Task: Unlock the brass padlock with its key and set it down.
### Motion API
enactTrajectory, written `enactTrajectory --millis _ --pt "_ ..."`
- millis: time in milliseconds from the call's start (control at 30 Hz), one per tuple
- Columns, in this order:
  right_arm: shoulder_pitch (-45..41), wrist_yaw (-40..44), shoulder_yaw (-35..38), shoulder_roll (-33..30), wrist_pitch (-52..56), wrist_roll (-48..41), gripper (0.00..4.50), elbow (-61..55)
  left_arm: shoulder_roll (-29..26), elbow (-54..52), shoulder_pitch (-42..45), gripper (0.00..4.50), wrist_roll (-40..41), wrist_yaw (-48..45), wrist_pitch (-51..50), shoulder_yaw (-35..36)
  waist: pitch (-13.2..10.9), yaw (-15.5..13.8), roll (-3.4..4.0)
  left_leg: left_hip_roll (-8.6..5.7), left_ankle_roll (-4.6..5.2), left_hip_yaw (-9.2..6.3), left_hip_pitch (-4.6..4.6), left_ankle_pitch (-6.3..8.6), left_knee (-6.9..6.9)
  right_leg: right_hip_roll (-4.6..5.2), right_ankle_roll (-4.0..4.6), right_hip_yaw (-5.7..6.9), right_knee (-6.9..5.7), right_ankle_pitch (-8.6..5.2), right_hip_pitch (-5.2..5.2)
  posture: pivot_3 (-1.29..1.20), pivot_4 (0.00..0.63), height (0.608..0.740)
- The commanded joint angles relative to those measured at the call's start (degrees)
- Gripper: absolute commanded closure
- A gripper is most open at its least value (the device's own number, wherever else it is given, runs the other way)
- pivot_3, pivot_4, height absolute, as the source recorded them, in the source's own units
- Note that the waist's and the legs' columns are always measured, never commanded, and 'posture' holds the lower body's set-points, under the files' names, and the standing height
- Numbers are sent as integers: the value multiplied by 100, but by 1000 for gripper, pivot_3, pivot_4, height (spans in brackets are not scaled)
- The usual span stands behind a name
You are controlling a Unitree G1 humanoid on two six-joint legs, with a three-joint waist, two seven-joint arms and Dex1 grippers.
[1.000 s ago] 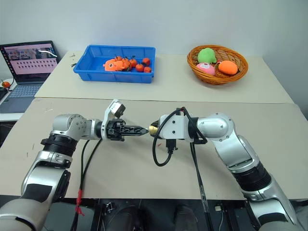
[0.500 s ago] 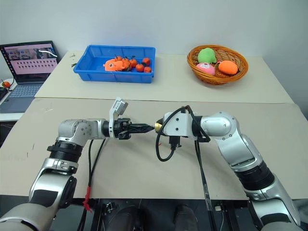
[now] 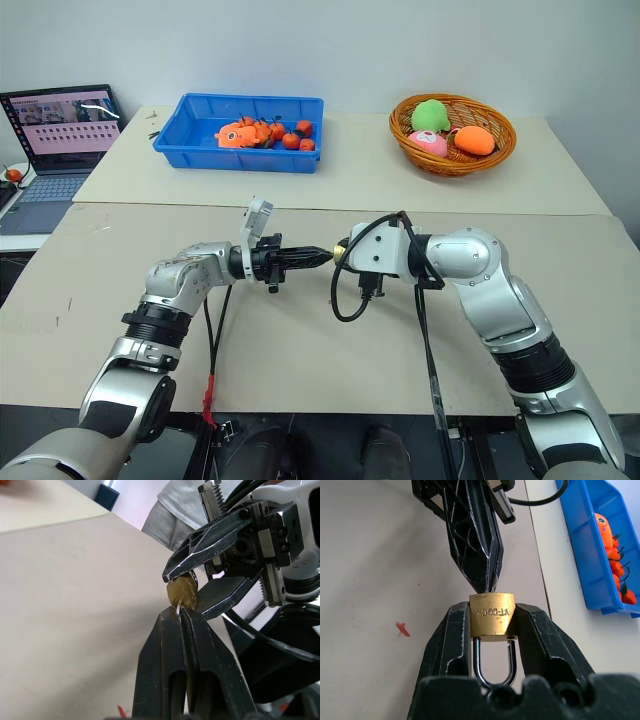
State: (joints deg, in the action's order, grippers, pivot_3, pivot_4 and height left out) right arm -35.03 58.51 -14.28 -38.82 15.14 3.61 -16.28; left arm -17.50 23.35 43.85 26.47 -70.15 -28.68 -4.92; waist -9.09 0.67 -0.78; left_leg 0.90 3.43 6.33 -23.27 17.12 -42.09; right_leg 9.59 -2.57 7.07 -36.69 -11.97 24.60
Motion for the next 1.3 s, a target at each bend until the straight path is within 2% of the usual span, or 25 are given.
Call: enactTrajectory --millis 33,400,533,567,733,867,967,1167,1300 --pt "-42 226 -241 234 -224 -372 3590 -559 27 186 161 4477 -201 509 78 151 0 2 0 0 0 0 0 0 0 0 0 0 0 0 0 0 150 692" --pt "-28 222 -249 248 -242 -316 3590 -540 -309 632 709 4477 529 197 -2526 285 -1 8 -1 1 1 -2 -1 0 1 -2 -1 1 -1 -1 1 0 150 692" --pt "-17 244 -239 265 -249 -295 3590 -549 -374 642 808 3400 668 124 -2926 323 -1 14 -1 2 1 -3 1 0 1 -2 -2 0 -1 -1 1 0 150 692" --pt "-17 247 -237 271 -247 -294 3590 -549 -381 646 816 2927 669 124 -3021 308 -1 14 -1 1 1 -3 0 0 1 -2 -2 0 -2 -1 1 0 150 692" --pt "-13 270 -240 271 -241 -293 3590 -559 -402 770 900 1181 776 127 -3456 362 -1 13 -1 1 0 -3 1 0 1 -2 -1 0 -2 -1 1 0 150 692" --pt "-11 246 -258 245 -242 -298 3590 -557 -430 872 955 1181 838 62 -3661 390 -1 0 -1 0 0 -4 0 0 -1 -1 -2 1 -1 -1 -2 0 150 692" --pt "-11 232 -265 233 -240 -290 3590 -554 -605 827 1007 1181 1088 -312 -4297 286 -1 13 -2 1 0 -3 0 0 0 -3 -1 1 -1 -1 0 0 150 692" --pt "4 207 -268 217 -244 -285 3590 -549 -849 878 978 1181 1200 -602 -4796 181 -1 36 -1 2 0 0 5 0 1 -3 -2 -2 -5 -2 0 0 150 692" --pt "6 203 -263 208 -243 -293 3590 -543 -878 692 877 1181 1184 -580 -4747 125 -1 26 -1 2 0 -2 3 0 0 -2 -2 -2 -3 -2 0 0 150 692"
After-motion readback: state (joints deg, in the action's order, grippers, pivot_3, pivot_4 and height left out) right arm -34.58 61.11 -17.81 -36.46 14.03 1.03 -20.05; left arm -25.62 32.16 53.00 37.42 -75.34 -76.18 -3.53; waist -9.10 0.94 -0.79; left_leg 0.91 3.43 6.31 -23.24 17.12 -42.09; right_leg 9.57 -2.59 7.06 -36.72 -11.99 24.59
